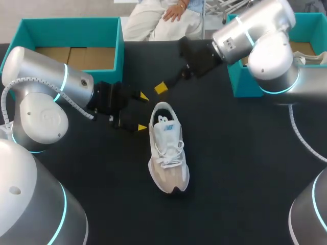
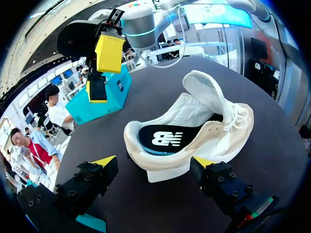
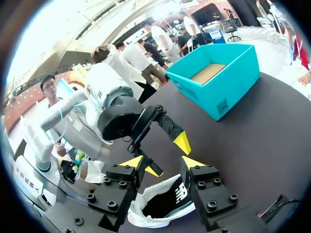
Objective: Take the shoe out of the shoebox, open the shoe tongue, remove and reinsert the insole, then place the shoe into the shoebox
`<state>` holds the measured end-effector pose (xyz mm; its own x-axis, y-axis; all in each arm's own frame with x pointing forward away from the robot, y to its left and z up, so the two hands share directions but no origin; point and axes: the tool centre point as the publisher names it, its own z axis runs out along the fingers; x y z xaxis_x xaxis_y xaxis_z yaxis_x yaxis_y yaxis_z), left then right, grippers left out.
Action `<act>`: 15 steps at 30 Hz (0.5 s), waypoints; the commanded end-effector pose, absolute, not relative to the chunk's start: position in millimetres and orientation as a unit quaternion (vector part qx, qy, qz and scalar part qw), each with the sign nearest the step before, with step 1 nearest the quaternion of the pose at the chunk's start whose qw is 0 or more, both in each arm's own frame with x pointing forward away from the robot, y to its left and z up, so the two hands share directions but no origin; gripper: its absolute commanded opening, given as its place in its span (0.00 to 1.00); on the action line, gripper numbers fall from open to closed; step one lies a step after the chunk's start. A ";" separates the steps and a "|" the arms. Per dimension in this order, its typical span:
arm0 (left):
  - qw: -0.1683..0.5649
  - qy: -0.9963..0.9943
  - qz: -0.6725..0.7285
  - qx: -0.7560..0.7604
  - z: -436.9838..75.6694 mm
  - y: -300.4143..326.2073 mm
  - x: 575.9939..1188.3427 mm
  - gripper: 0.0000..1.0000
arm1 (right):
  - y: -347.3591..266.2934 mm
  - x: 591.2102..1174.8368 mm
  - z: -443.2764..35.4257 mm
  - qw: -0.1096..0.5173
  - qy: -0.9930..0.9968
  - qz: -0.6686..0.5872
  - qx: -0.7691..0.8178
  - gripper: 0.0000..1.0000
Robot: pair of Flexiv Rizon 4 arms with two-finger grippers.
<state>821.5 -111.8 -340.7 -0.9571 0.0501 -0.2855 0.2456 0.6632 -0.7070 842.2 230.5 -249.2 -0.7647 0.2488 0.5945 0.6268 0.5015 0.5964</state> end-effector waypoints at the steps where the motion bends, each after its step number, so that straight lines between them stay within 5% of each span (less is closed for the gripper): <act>1: 0.122 0.904 -0.401 0.082 -340.9 -111.9 821.2 1.00 | 217.1 831.6 -235.5 0.211 -0.834 -0.425 -0.281 0.48; 5: 0.122 0.904 -0.401 0.082 -340.9 -111.9 821.2 1.00 | 211.1 826.5 -237.9 0.208 -0.824 -0.422 -0.316 0.45; 7: 0.122 0.904 -0.401 0.082 -340.9 -111.9 821.2 1.00 | 209.3 824.5 -240.7 0.201 -0.815 -0.420 -0.344 0.08; 8: 0.122 0.904 -0.401 0.082 -340.9 -111.9 821.2 1.00 | 209.5 823.8 -242.9 0.203 -0.811 -0.414 -0.360 0.00; 15: 0.119 0.891 -0.426 0.101 -319.6 -95.0 815.0 1.00 | 209.7 823.3 -245.0 0.200 -0.811 -0.399 -0.378 0.00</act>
